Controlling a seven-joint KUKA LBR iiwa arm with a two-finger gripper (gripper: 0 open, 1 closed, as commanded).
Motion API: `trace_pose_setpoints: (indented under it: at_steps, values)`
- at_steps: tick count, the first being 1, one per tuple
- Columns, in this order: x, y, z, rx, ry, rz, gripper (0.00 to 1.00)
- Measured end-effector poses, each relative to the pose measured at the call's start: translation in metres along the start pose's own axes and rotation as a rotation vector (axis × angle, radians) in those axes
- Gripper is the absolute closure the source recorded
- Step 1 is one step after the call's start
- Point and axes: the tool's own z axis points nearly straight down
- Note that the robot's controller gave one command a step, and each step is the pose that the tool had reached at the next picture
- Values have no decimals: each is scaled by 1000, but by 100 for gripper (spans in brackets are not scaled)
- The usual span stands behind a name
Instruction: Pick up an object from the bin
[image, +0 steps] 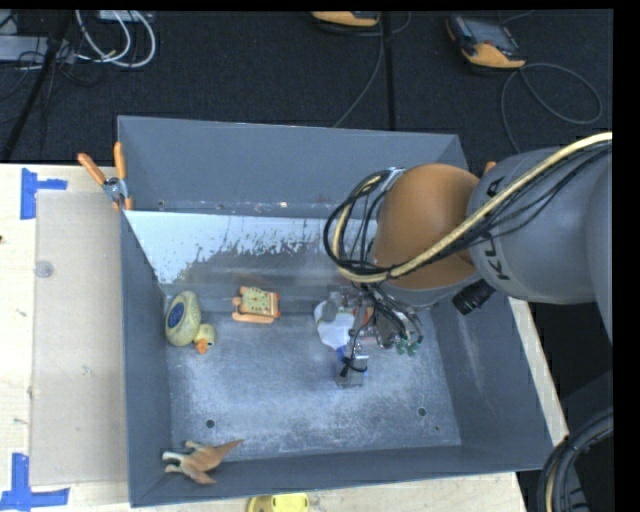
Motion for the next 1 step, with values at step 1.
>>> trace_pose_setpoints:
  at_steps: [1]
  values:
    - [34,-32,0,7,11,87,0]
